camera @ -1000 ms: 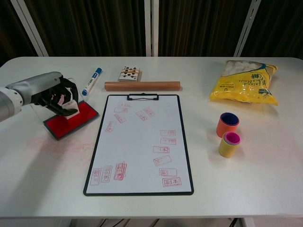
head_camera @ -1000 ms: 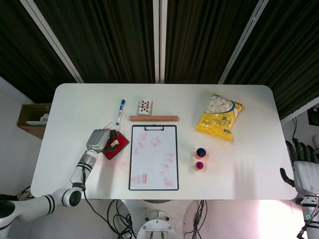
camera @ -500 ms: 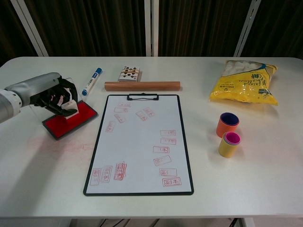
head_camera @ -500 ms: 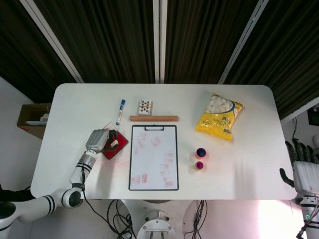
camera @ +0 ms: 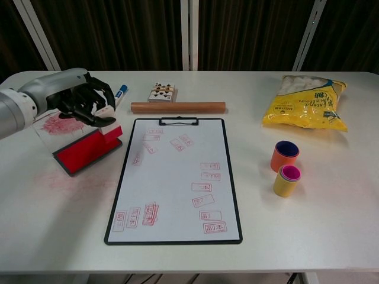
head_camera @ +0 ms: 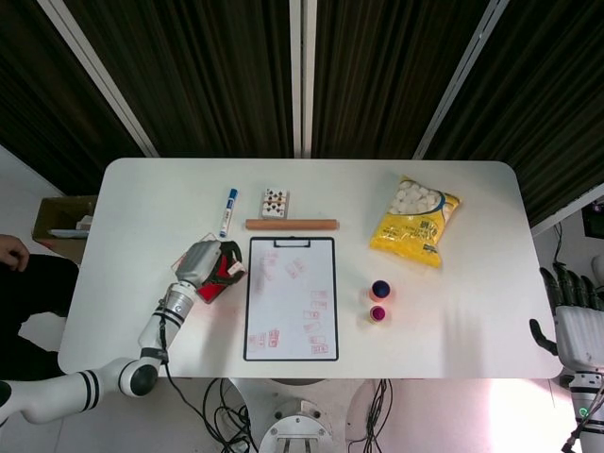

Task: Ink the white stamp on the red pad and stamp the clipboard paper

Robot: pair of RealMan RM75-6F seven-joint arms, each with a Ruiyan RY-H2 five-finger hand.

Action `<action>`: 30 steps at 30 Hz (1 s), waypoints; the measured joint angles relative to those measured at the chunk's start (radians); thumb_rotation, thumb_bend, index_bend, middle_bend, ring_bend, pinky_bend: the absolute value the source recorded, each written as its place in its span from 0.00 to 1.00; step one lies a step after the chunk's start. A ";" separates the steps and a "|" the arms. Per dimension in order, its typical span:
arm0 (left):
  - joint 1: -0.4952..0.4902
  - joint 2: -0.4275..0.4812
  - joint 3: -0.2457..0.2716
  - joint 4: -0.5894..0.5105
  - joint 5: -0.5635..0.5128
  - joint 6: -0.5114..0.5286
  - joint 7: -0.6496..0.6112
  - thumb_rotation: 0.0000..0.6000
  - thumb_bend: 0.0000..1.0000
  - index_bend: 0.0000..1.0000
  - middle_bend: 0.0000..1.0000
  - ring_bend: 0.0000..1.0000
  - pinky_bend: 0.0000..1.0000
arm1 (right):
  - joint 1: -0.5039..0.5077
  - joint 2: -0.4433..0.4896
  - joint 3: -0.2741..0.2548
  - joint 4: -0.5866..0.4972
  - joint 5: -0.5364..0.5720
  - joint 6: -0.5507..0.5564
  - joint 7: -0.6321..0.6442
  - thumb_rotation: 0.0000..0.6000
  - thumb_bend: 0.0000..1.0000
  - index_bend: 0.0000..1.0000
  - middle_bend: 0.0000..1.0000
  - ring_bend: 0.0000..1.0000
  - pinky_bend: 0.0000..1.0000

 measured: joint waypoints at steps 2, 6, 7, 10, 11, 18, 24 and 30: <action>-0.006 -0.010 -0.002 -0.017 -0.006 0.008 0.009 1.00 0.38 0.61 0.69 0.79 0.91 | 0.001 -0.001 -0.001 0.000 -0.001 -0.002 -0.001 1.00 0.27 0.00 0.00 0.00 0.00; -0.018 -0.054 0.008 -0.018 -0.011 0.016 0.038 1.00 0.38 0.61 0.69 0.79 0.91 | 0.003 -0.002 -0.001 -0.003 -0.004 -0.004 -0.003 1.00 0.27 0.00 0.00 0.00 0.00; -0.021 -0.067 0.013 -0.015 -0.011 0.016 0.046 1.00 0.38 0.61 0.69 0.79 0.91 | 0.003 -0.001 -0.001 -0.004 -0.004 -0.004 -0.003 1.00 0.27 0.00 0.00 0.00 0.00; -0.033 -0.115 0.028 0.009 -0.009 0.020 0.075 1.00 0.38 0.61 0.69 0.79 0.91 | 0.003 0.001 0.000 -0.007 -0.004 -0.003 -0.002 1.00 0.27 0.00 0.00 0.00 0.00; -0.038 -0.135 0.035 0.024 -0.007 0.023 0.087 1.00 0.38 0.61 0.69 0.79 0.91 | 0.003 0.003 0.000 -0.008 -0.004 -0.002 -0.001 1.00 0.27 0.00 0.00 0.00 0.00; -0.062 -0.217 0.050 0.114 0.002 0.027 0.124 1.00 0.38 0.61 0.69 0.79 0.91 | -0.005 0.008 0.006 -0.009 0.013 0.006 0.001 1.00 0.28 0.00 0.00 0.00 0.00; -0.064 -0.241 0.050 0.144 -0.010 0.025 0.130 1.00 0.38 0.61 0.69 0.79 0.91 | -0.006 0.012 0.008 -0.001 0.021 0.001 0.013 1.00 0.28 0.00 0.00 0.00 0.00; -0.059 -0.263 0.058 0.184 0.007 0.036 0.127 1.00 0.38 0.61 0.69 0.79 0.91 | -0.008 0.009 0.008 -0.001 0.028 0.000 0.003 1.00 0.28 0.00 0.00 0.00 0.00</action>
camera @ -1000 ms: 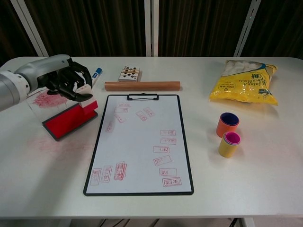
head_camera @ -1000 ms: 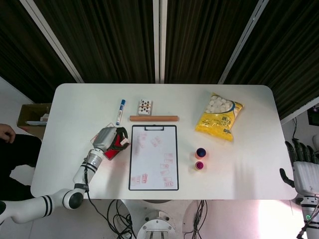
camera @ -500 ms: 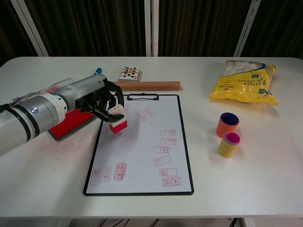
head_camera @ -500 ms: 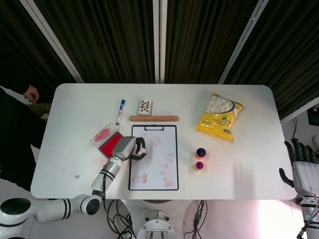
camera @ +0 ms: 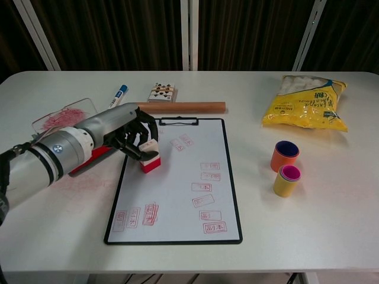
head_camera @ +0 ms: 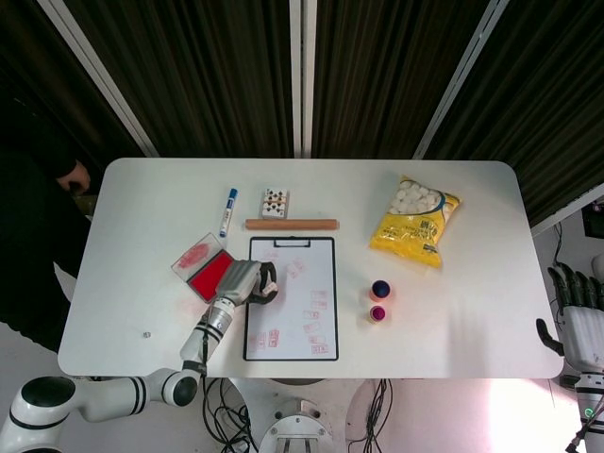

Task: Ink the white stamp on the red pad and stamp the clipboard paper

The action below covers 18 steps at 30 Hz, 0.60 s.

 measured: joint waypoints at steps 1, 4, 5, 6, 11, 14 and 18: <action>0.001 -0.003 0.002 0.006 0.005 0.002 -0.003 1.00 0.38 0.61 0.69 0.79 0.91 | 0.000 0.000 0.000 0.000 0.002 -0.001 -0.001 1.00 0.28 0.00 0.00 0.00 0.00; 0.008 -0.014 0.008 0.027 0.015 0.008 -0.013 1.00 0.38 0.62 0.69 0.79 0.91 | -0.001 -0.001 0.000 0.001 0.007 -0.004 -0.002 1.00 0.28 0.00 0.00 0.00 0.00; 0.010 -0.018 0.011 0.034 0.020 0.009 -0.017 1.00 0.38 0.62 0.69 0.79 0.91 | -0.001 -0.001 0.000 0.001 0.008 -0.005 -0.002 1.00 0.28 0.00 0.00 0.00 0.00; 0.012 -0.022 0.013 0.040 0.024 0.010 -0.020 1.00 0.38 0.62 0.70 0.79 0.91 | -0.001 -0.001 0.000 0.001 0.009 -0.006 -0.004 1.00 0.28 0.00 0.00 0.00 0.00; 0.021 -0.041 0.023 0.071 0.045 0.015 -0.039 1.00 0.39 0.63 0.70 0.79 0.91 | -0.001 -0.004 -0.002 0.003 0.013 -0.012 -0.009 1.00 0.28 0.00 0.00 0.00 0.00; 0.024 -0.050 0.025 0.087 0.052 0.014 -0.048 1.00 0.39 0.63 0.70 0.79 0.91 | -0.001 -0.005 -0.003 0.004 0.015 -0.015 -0.011 1.00 0.28 0.00 0.00 0.00 0.00; 0.031 -0.059 0.025 0.102 0.060 0.013 -0.066 1.00 0.39 0.63 0.71 0.79 0.92 | -0.001 -0.004 -0.004 0.003 0.018 -0.017 -0.013 1.00 0.28 0.00 0.00 0.00 0.00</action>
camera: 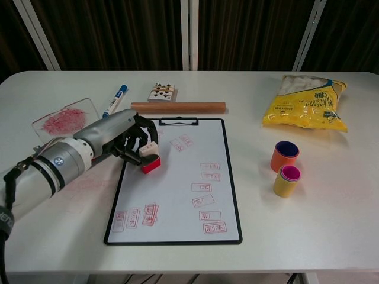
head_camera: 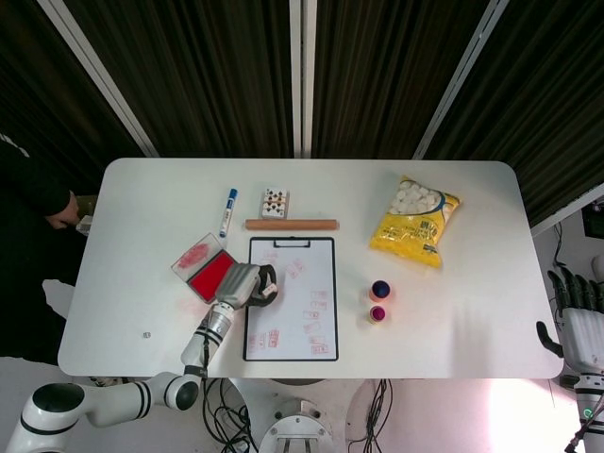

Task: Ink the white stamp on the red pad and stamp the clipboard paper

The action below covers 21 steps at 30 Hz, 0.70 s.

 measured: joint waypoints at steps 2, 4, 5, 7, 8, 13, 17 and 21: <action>0.004 -0.003 0.000 0.006 0.007 0.002 -0.007 1.00 0.39 0.64 0.71 0.79 0.92 | -0.001 0.001 0.000 0.000 0.000 0.001 -0.001 1.00 0.28 0.00 0.00 0.00 0.00; 0.007 -0.004 -0.002 0.009 0.012 0.005 -0.012 1.00 0.39 0.64 0.71 0.79 0.92 | -0.001 0.001 0.000 -0.001 0.001 0.001 -0.002 1.00 0.28 0.00 0.00 0.00 0.00; 0.008 -0.004 -0.003 0.010 0.015 0.006 -0.014 1.00 0.39 0.64 0.71 0.79 0.92 | -0.001 0.001 0.000 -0.001 0.001 0.001 -0.002 1.00 0.28 0.00 0.00 0.00 0.00; 0.009 -0.003 -0.007 0.009 0.017 0.007 -0.020 1.00 0.39 0.64 0.71 0.79 0.92 | -0.002 0.002 -0.001 -0.002 0.000 0.002 -0.003 1.00 0.28 0.00 0.00 0.00 0.00; 0.009 -0.002 -0.010 0.006 0.018 0.008 -0.023 1.00 0.39 0.64 0.71 0.79 0.92 | -0.002 0.002 -0.001 -0.003 -0.001 0.003 -0.004 1.00 0.28 0.00 0.00 0.00 0.00; 0.009 0.016 -0.028 -0.030 0.019 0.010 -0.034 1.00 0.39 0.64 0.71 0.79 0.92 | -0.003 0.004 0.000 -0.007 -0.006 0.009 -0.003 1.00 0.28 0.00 0.00 0.00 0.00; 0.011 0.061 -0.051 -0.118 0.016 0.017 -0.034 1.00 0.39 0.64 0.71 0.79 0.92 | -0.001 0.005 0.001 -0.009 -0.008 0.008 -0.002 1.00 0.28 0.00 0.00 0.00 0.00; 0.017 0.128 -0.068 -0.234 0.011 0.030 -0.018 1.00 0.39 0.64 0.71 0.79 0.92 | 0.002 0.003 0.000 -0.008 -0.008 0.000 -0.003 1.00 0.28 0.00 0.00 0.00 0.00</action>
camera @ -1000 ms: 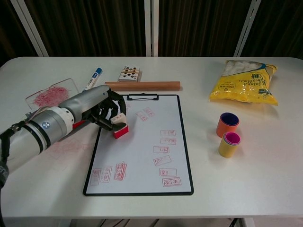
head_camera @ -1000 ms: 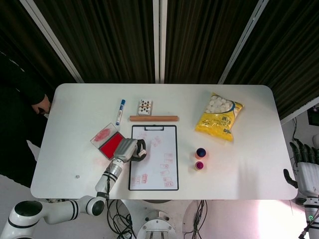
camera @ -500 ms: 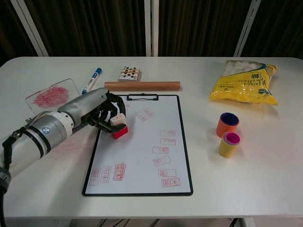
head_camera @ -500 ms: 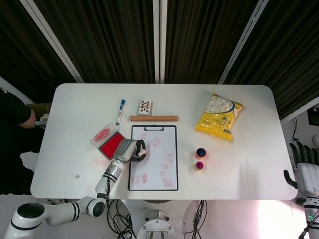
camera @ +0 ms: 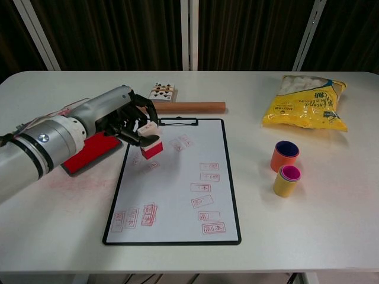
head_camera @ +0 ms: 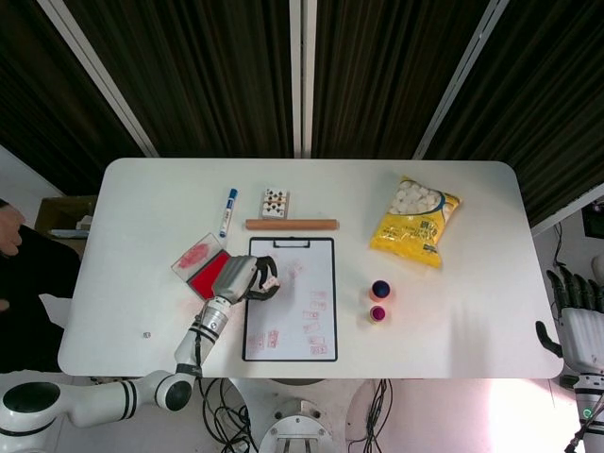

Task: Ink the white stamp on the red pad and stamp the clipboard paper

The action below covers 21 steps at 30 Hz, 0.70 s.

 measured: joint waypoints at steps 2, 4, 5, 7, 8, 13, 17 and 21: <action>0.008 0.043 -0.003 -0.067 -0.004 0.010 0.018 1.00 0.39 0.64 0.71 0.79 0.92 | 0.002 -0.002 -0.002 0.000 -0.002 -0.004 0.000 1.00 0.28 0.00 0.00 0.00 0.00; 0.020 0.084 0.002 -0.119 -0.004 0.025 0.036 1.00 0.39 0.64 0.71 0.79 0.92 | 0.003 -0.003 -0.003 -0.001 -0.006 -0.005 0.002 1.00 0.28 0.00 0.00 0.00 0.00; 0.034 0.111 0.011 -0.147 -0.002 0.038 0.046 1.00 0.39 0.64 0.71 0.79 0.92 | 0.004 -0.003 -0.003 -0.001 -0.008 -0.004 0.003 1.00 0.28 0.00 0.00 0.00 0.00; 0.059 0.146 0.035 -0.174 0.006 0.057 0.051 1.00 0.39 0.63 0.71 0.79 0.92 | 0.003 -0.004 -0.004 0.001 -0.010 -0.003 0.005 1.00 0.28 0.00 0.00 0.00 0.00; 0.077 0.164 0.056 -0.183 0.016 0.070 0.047 1.00 0.39 0.63 0.71 0.79 0.92 | 0.003 -0.004 -0.005 0.002 -0.010 -0.004 0.005 1.00 0.28 0.00 0.00 0.00 0.00; 0.154 0.199 0.143 -0.169 0.086 0.128 -0.006 1.00 0.39 0.63 0.71 0.79 0.92 | 0.002 -0.008 -0.006 0.006 -0.008 -0.005 0.005 1.00 0.28 0.00 0.00 0.00 0.00; 0.201 0.201 0.182 -0.105 0.134 0.174 -0.093 1.00 0.39 0.63 0.71 0.79 0.92 | 0.001 -0.012 -0.008 0.006 -0.009 -0.005 -0.002 1.00 0.29 0.00 0.00 0.00 0.00; 0.230 0.187 0.203 -0.028 0.185 0.209 -0.174 1.00 0.39 0.63 0.71 0.79 0.92 | 0.001 -0.014 -0.010 0.000 -0.010 -0.003 -0.013 1.00 0.29 0.00 0.00 0.00 0.00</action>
